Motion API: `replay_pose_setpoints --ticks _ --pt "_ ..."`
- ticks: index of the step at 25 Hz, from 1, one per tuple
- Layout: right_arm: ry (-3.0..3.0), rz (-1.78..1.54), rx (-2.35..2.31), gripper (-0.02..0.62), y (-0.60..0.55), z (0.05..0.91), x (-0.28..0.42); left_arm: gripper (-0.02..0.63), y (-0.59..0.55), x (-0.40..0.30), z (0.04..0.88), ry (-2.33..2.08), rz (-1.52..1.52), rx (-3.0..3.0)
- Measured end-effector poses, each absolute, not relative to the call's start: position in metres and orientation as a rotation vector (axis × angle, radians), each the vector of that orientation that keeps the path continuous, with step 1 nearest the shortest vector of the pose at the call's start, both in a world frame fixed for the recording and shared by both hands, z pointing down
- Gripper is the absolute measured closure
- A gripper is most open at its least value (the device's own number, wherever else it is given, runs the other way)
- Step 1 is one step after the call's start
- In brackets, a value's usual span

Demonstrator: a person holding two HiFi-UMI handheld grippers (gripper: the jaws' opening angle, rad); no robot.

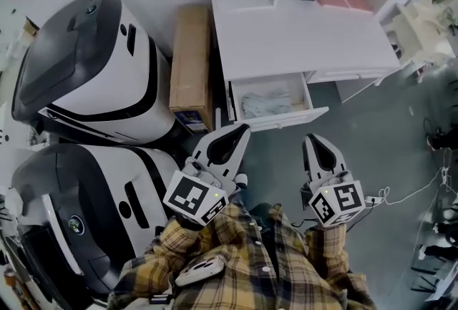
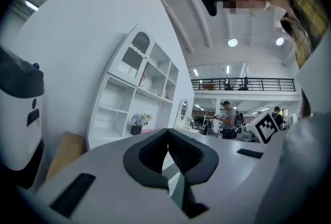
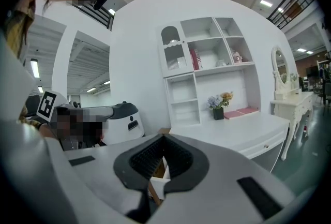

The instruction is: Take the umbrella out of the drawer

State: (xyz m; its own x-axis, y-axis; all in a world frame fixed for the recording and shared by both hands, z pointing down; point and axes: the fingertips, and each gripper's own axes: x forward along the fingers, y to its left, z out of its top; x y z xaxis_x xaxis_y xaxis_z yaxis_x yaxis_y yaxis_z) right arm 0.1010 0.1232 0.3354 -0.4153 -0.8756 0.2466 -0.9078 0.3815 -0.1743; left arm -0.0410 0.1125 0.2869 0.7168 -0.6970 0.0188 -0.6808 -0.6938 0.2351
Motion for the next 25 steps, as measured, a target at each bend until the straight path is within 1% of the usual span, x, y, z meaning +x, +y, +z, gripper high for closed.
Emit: replay_pose_setpoints --ticks 12,18,25 --pt "-2.500 0.461 1.628 0.578 0.082 0.343 0.099 0.586 0.077 -0.069 0.299 -1.180 -0.104 2.634" --pt "-2.508 0.506 1.588 0.578 0.043 0.356 0.113 0.586 0.044 -0.062 0.308 -1.222 -0.081 2.600" --pt "-2.526 0.541 1.521 0.578 -0.028 0.369 0.131 0.584 -0.019 -0.045 0.316 -1.289 -0.069 2.557"
